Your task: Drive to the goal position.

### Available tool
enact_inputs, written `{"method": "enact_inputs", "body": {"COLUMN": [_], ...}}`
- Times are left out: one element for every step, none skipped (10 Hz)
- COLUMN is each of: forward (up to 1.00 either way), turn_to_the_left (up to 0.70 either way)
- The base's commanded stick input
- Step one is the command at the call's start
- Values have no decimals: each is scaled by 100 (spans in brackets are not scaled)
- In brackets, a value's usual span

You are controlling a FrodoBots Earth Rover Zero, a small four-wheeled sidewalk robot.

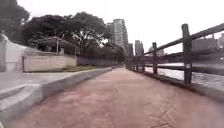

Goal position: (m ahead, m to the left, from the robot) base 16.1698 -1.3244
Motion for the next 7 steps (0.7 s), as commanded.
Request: {"method": "enact_inputs", "body": {"forward": [85,85,85,85,85,85,85], "turn_to_the_left": [0,0,0,0,0,0,0]}}
